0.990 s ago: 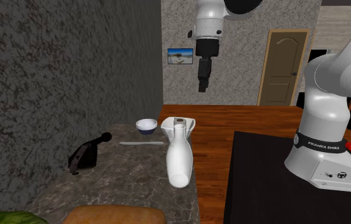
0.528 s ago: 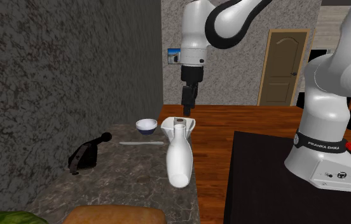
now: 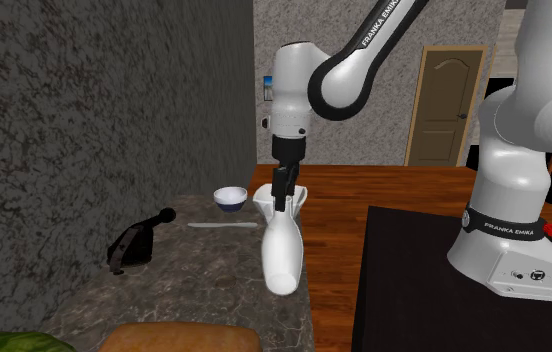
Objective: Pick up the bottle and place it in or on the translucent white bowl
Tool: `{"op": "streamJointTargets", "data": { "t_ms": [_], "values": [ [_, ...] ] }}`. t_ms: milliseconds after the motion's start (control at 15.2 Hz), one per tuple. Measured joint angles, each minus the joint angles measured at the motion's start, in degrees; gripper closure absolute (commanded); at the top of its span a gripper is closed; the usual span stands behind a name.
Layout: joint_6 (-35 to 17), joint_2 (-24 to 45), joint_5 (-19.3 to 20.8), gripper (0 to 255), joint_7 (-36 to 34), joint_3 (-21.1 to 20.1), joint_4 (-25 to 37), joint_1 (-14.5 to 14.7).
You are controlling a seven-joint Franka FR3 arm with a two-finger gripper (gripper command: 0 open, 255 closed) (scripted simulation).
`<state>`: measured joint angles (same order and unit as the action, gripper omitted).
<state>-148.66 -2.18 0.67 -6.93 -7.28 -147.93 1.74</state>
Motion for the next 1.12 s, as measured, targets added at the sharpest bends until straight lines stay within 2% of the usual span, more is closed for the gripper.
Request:
{"op": "streamJointTargets", "data": {
  "t_ms": [330, 660, 726, 1122],
  "values": [
    [-3.4, 3.4, 1.0, 0, -0.8, 0.0, -0.1, 0.0],
    [-3.8, 3.8, 1.1, 0, -0.9, 0.0, 0.0, -0.1],
    [-3.8, 3.8, 1.1, 255, -0.9, 0.0, 0.0, -0.1],
    [-3.8, 3.8, 1.1, 255, -0.9, 0.0, 0.1, -0.1]
  ]
}}
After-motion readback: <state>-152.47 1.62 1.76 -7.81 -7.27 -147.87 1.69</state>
